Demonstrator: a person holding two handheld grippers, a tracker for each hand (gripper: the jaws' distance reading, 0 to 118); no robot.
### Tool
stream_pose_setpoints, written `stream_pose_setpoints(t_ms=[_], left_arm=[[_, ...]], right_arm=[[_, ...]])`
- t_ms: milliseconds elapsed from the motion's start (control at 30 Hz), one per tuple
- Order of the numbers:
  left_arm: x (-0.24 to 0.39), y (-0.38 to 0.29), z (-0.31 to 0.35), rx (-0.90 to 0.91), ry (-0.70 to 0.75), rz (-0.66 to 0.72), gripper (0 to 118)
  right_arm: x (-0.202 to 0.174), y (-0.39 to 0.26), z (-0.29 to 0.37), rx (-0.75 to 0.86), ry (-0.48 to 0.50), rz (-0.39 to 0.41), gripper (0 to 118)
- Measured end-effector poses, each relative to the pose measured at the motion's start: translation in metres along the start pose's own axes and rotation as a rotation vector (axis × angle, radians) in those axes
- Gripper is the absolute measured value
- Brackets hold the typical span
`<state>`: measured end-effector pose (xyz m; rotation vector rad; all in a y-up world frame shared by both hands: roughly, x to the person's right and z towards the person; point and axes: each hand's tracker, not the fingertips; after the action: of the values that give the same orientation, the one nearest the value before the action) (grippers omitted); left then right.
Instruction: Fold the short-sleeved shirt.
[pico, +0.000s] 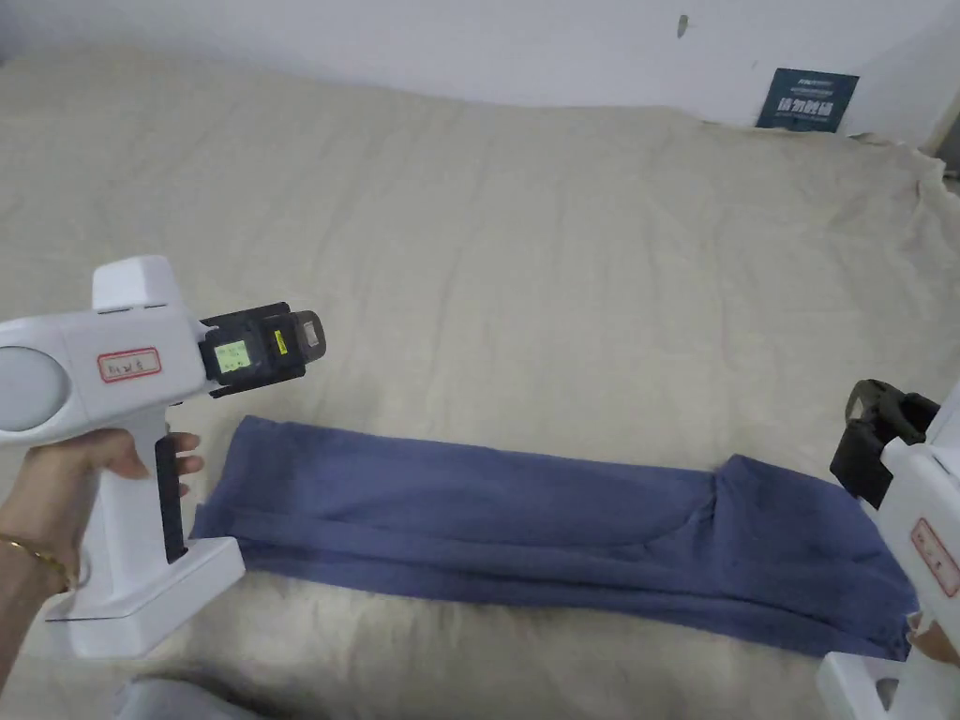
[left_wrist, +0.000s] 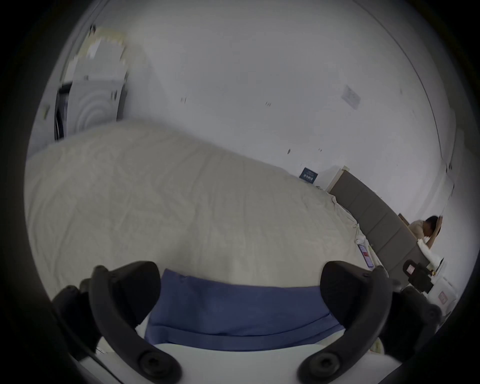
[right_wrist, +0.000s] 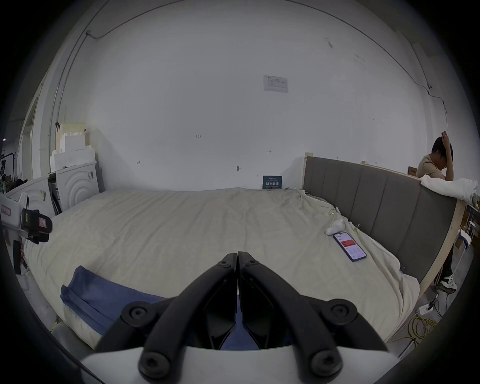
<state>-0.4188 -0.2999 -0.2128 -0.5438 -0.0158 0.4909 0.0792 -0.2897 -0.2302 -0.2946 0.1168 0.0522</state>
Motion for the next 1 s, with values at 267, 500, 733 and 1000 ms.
stream_pose_setpoints(t_ms=[267, 500, 733, 1000], left_arm=[[-0.122, 0.001, -0.052, -0.335, -0.116, 0.329, 118], [-0.106, -0.028, -0.052, -0.477, -0.143, 0.436, 118], [-0.158, -0.041, -0.093, -0.477, -0.191, 0.458, 111], [-0.149, -0.052, -0.106, -0.558, -0.088, 0.362, 20]], right_arm=[[-0.009, -0.002, -0.019, -0.057, -0.027, 0.008, 0], [-0.017, -0.007, -0.038, -0.121, -0.043, 0.045, 0], [-0.019, -0.013, -0.049, -0.157, -0.055, 0.047, 0], [-0.019, -0.015, -0.051, -0.178, -0.056, 0.069, 0]])
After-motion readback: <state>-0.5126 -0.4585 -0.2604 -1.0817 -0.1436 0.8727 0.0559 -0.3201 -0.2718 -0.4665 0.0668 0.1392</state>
